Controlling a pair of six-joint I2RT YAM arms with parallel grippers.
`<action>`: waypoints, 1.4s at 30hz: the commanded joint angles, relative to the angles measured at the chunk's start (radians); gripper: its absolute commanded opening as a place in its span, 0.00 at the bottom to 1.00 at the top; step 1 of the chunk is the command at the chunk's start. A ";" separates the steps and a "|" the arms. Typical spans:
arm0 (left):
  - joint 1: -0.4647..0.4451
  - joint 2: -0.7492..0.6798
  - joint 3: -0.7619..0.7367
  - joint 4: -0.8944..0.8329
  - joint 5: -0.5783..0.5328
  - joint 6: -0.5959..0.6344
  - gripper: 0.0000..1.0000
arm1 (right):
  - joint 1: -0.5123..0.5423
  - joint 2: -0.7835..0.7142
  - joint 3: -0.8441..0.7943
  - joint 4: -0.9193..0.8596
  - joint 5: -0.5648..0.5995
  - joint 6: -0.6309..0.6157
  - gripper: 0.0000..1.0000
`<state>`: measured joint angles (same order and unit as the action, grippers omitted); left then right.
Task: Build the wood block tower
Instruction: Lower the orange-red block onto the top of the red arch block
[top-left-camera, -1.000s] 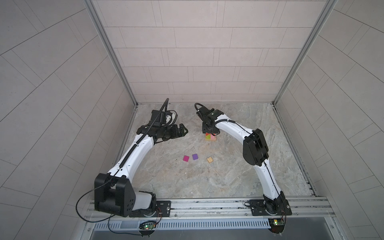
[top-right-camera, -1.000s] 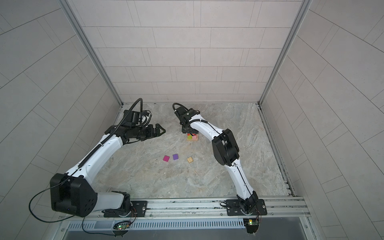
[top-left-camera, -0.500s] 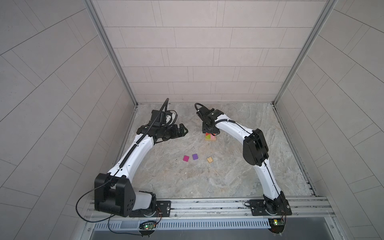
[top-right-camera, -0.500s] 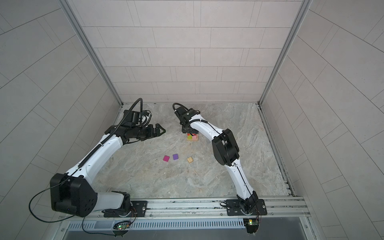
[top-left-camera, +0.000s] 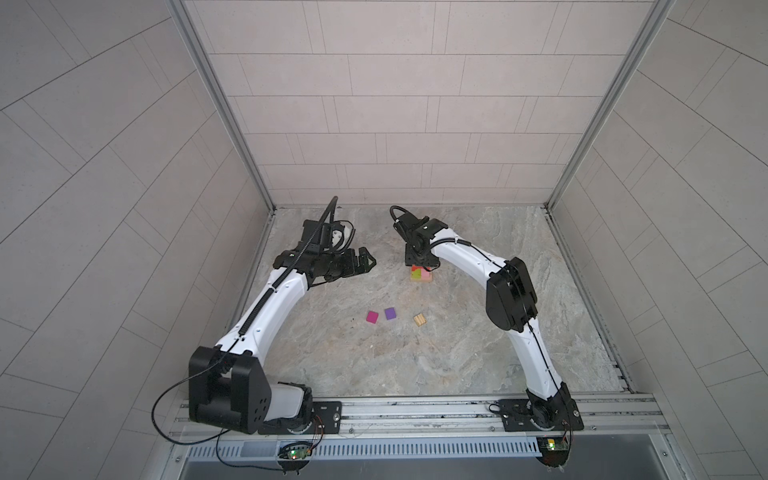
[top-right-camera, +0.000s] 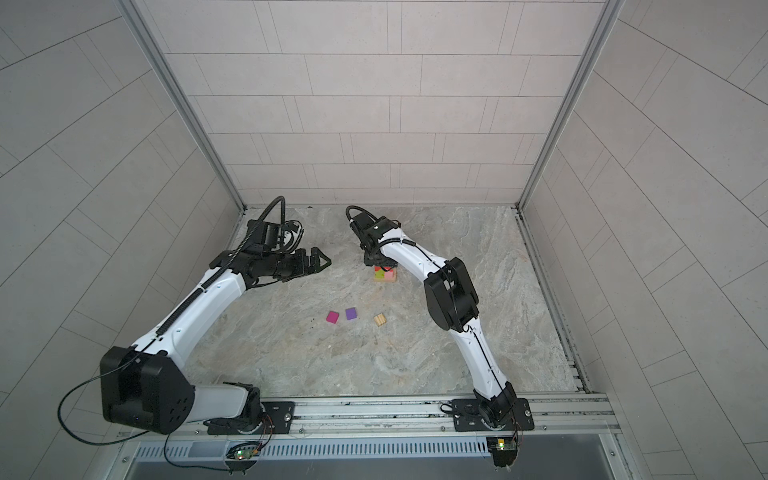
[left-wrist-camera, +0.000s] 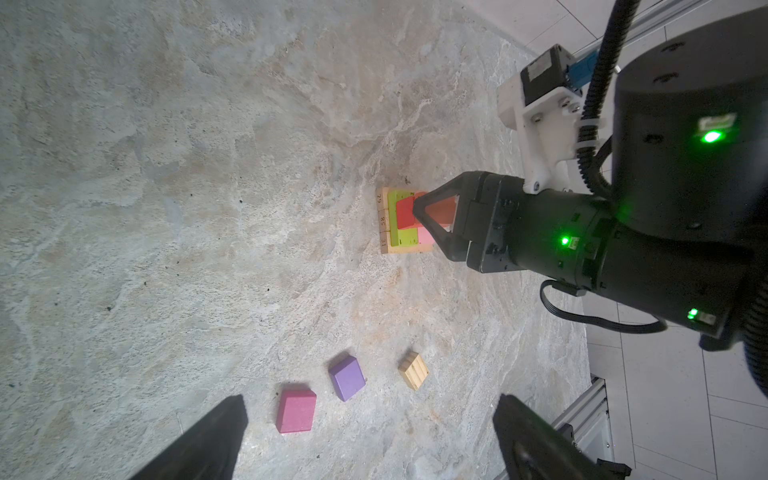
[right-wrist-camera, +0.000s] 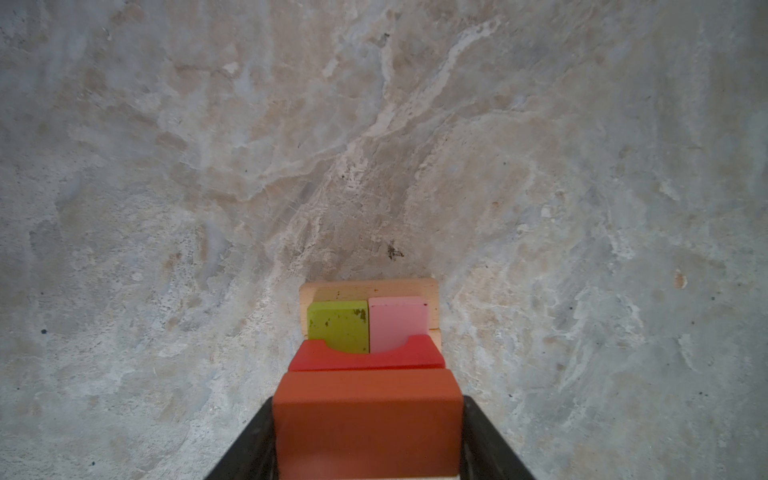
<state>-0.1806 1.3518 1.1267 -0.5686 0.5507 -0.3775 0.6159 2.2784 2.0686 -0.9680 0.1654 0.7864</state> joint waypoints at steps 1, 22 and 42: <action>0.006 -0.007 -0.016 0.016 0.006 -0.005 1.00 | -0.005 -0.005 0.010 -0.015 0.026 0.008 0.59; 0.008 -0.007 -0.015 0.017 0.005 -0.004 1.00 | -0.003 -0.004 0.012 0.002 -0.015 -0.010 0.66; 0.006 -0.007 -0.015 0.017 0.003 -0.004 1.00 | -0.005 -0.010 0.012 -0.013 0.010 -0.027 0.63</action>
<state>-0.1806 1.3518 1.1267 -0.5652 0.5526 -0.3775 0.6140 2.2784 2.0686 -0.9539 0.1440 0.7624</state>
